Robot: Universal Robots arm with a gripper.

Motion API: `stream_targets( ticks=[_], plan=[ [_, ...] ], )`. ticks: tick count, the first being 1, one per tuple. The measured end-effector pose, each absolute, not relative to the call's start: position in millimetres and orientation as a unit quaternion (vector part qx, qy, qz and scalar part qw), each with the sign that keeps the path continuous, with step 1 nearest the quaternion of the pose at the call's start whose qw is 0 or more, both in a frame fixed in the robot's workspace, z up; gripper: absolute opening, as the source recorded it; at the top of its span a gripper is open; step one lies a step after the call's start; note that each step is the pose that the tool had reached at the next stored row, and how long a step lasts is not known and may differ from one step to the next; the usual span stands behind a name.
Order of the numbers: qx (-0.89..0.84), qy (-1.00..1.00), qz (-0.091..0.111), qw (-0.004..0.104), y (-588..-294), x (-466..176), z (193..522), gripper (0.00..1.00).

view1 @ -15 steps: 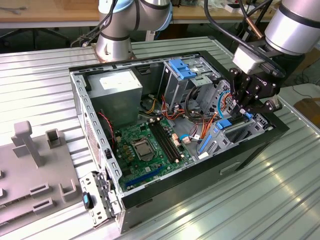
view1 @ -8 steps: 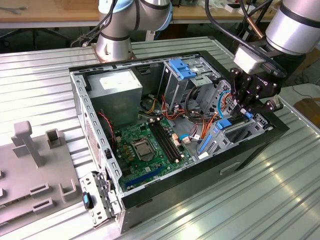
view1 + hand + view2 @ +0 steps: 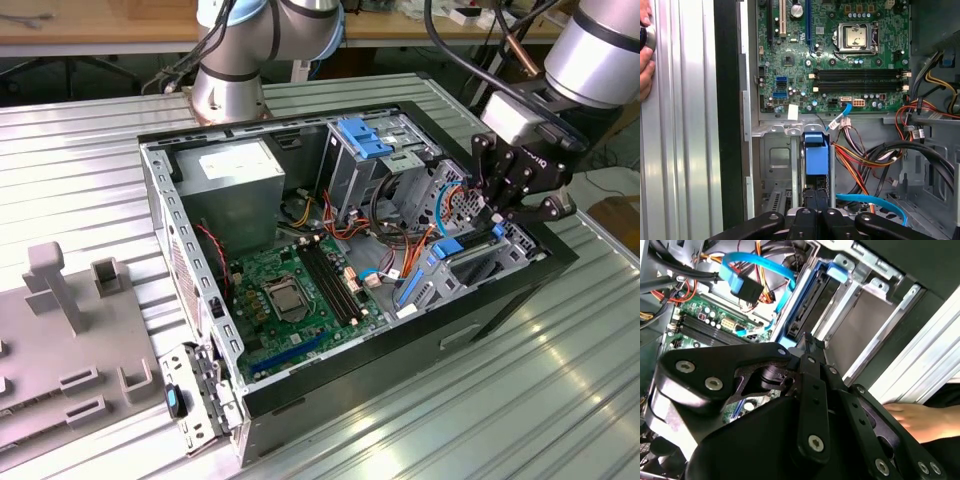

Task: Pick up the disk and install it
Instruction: 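Insert the first disk wire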

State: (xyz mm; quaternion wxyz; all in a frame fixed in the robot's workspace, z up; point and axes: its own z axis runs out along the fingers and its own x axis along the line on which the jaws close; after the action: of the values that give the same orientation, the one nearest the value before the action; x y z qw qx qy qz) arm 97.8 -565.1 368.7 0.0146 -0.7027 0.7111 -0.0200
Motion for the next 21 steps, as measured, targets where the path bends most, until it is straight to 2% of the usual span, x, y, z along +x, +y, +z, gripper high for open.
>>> stream_targets(
  ticks=[13,21],
  plan=[
    [-0.703,0.711,-0.02,0.014,-558.8,131.5,366.5,0.11],
    [-0.703,0.711,-0.023,0.011,-530.4,135.1,366.6,0.11]
  ],
)
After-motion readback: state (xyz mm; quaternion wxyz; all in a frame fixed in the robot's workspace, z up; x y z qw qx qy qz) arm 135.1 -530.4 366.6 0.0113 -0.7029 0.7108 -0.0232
